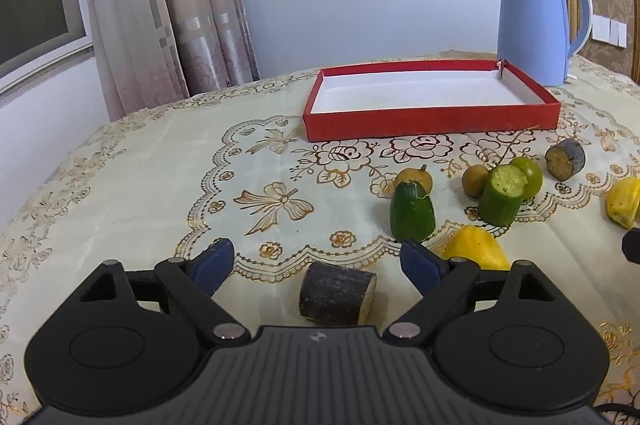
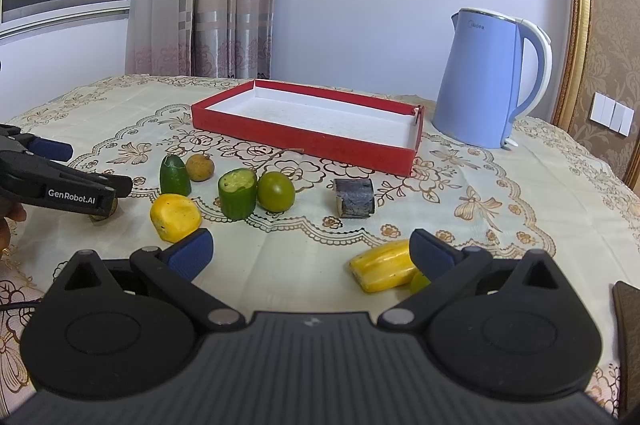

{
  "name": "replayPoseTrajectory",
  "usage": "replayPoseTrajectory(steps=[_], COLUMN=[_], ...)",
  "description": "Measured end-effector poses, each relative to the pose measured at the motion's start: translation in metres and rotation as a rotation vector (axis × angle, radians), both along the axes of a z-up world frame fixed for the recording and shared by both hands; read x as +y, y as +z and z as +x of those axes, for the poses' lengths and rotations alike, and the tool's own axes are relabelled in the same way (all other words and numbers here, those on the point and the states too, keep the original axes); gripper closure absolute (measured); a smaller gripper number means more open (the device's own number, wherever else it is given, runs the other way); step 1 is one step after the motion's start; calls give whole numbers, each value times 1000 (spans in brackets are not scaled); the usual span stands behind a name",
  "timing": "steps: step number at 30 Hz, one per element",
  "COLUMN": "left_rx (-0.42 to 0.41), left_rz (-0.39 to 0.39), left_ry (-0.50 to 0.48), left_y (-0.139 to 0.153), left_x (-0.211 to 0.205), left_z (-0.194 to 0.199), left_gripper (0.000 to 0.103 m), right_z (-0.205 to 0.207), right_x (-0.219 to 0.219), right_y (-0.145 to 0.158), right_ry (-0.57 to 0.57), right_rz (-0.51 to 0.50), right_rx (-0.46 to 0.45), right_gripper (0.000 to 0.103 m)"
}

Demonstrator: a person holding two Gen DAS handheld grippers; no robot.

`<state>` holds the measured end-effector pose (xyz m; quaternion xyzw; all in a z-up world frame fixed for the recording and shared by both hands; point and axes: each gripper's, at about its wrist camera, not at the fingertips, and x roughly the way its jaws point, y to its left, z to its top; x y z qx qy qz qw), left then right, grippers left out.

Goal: Organize fruits
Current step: 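Close the left gripper on the log while the right gripper grasps the green round fruit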

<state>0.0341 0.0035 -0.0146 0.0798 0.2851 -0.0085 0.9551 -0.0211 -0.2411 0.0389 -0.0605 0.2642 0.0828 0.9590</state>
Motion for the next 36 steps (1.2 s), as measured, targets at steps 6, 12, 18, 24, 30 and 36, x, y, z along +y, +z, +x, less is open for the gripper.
replayPoseTrajectory(steps=[6, 12, 18, 24, 30, 36], left_rx=[39, 44, 38, 15, -16, -40], left_rz=[-44, -42, -53, -41, -51, -64], left_ry=[-1, -20, -33, -25, 5, 30], left_y=[-3, -4, -2, 1, 9, 15], left_x=[4, 0, -1, -5, -4, -4], left_z=[5, 4, 2, -1, -2, -1], left_gripper=[48, 66, 67, 67, 67, 67], right_z=[0, 1, 2, 5, 5, 6], right_x=[-1, -3, -5, -10, -11, -16], right_y=[-1, -1, -1, -2, -2, -1], right_ry=[-3, -2, -2, 8, 49, 86], right_rz=[3, 8, 9, 10, -26, -46], right_rx=[1, 5, 6, 4, -19, -17], right_gripper=[0, 0, 0, 0, 0, 0])
